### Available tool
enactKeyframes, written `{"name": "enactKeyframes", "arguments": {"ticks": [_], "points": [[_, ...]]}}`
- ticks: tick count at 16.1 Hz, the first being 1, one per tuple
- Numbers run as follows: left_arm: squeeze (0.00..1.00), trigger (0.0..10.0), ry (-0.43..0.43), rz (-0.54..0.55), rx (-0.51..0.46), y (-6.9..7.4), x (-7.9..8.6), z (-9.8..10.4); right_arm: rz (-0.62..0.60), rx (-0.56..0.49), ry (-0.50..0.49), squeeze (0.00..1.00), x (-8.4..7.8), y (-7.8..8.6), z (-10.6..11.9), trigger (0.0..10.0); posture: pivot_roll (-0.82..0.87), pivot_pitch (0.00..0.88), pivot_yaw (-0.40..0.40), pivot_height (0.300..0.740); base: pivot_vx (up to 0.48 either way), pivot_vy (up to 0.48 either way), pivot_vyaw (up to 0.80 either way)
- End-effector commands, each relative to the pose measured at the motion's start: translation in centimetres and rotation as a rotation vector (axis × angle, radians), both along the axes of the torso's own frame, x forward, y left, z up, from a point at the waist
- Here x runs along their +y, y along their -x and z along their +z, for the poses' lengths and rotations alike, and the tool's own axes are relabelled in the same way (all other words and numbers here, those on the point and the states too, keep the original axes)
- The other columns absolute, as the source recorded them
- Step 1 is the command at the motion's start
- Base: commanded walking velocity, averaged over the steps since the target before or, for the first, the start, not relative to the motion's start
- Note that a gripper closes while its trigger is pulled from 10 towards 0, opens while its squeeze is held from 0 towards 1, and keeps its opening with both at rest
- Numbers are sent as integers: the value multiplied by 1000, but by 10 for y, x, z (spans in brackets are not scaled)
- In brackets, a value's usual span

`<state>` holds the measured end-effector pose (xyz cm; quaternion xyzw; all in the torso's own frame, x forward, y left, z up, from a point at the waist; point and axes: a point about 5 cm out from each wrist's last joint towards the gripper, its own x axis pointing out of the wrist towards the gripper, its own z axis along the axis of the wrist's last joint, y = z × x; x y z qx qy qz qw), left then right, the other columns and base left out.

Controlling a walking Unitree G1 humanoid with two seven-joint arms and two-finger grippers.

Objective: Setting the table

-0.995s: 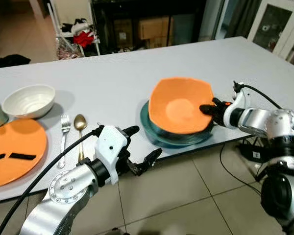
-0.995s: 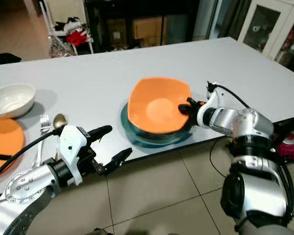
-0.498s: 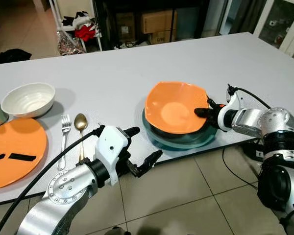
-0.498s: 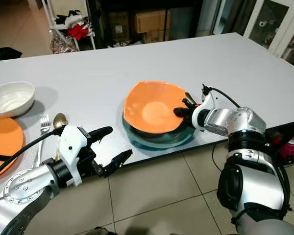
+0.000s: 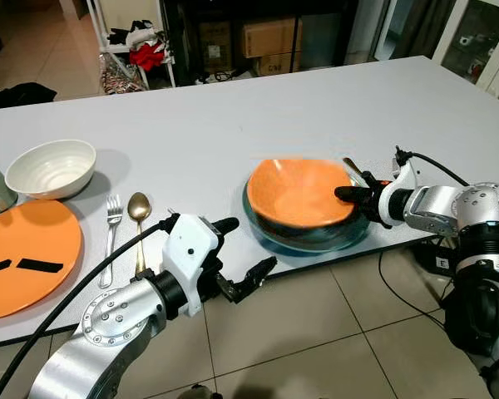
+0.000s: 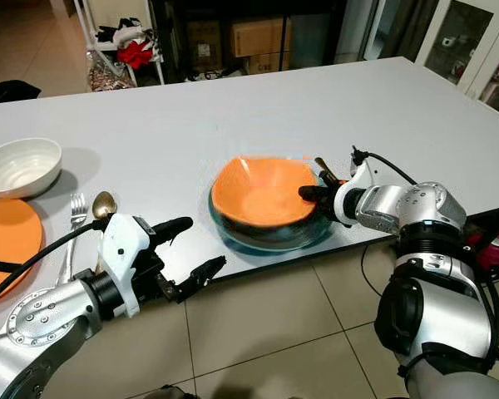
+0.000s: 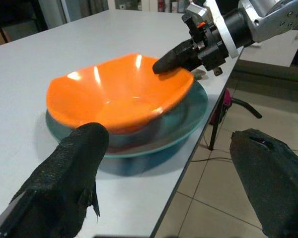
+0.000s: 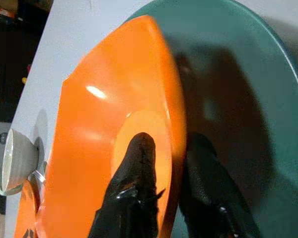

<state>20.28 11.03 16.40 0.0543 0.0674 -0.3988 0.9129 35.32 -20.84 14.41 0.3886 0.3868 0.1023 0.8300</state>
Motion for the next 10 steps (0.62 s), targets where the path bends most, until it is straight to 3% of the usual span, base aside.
{"name": "enactKeyframes", "arguments": {"ticks": [1,5,10], "points": [[0,10000,-10,-21,-14,0,-1,4,-7,-2,-18,1000,-1,0,3,10000,-87,0,43,740,0,0,0],[0,10000,-12,-16,-15,0,-1,4,-34,-19,25,1000,-7,0,3,10000,-82,0,45,740,0,0,0],[0,10000,3,17,-3,6,4,3,-51,-116,141,1000,-39,13,27,10000,-80,0,42,740,0,0,0]]}}
